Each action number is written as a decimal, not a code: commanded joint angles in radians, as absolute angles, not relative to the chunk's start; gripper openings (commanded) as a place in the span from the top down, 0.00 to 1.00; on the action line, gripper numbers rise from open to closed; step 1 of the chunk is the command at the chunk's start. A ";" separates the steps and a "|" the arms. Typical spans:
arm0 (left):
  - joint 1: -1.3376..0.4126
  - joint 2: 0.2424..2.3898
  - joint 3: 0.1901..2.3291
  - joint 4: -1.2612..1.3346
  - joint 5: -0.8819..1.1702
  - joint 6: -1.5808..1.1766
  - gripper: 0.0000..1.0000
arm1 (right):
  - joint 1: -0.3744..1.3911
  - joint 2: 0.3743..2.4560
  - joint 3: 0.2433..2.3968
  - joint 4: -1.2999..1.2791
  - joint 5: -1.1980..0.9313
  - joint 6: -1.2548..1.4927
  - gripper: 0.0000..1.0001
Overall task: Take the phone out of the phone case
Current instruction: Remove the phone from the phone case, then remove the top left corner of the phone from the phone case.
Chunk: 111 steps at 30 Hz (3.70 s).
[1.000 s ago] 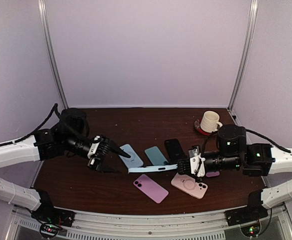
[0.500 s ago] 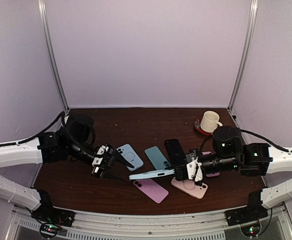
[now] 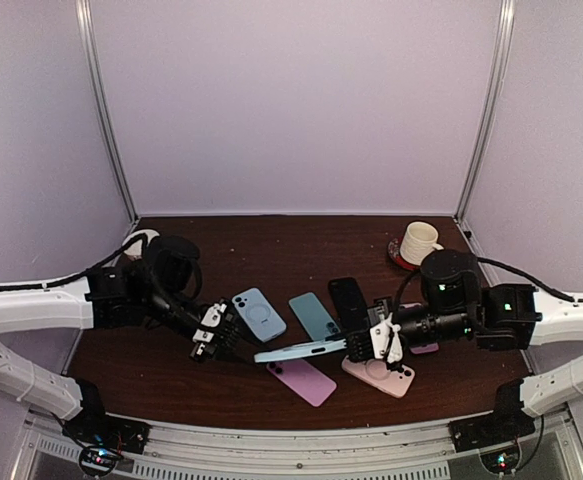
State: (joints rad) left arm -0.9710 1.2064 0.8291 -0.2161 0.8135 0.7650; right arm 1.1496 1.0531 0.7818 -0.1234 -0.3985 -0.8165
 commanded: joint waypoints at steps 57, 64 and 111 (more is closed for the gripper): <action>-0.989 1.105 0.807 -0.230 0.714 0.843 0.53 | 1.195 1.057 0.938 -0.349 -0.407 -1.050 1.00; -0.989 1.017 0.749 -0.095 0.728 0.789 0.49 | 1.172 0.966 0.858 -0.186 -0.495 -0.909 1.00; -0.991 1.046 0.752 0.059 1.042 0.619 0.99 | 1.063 1.090 0.912 0.114 -0.886 -0.616 1.00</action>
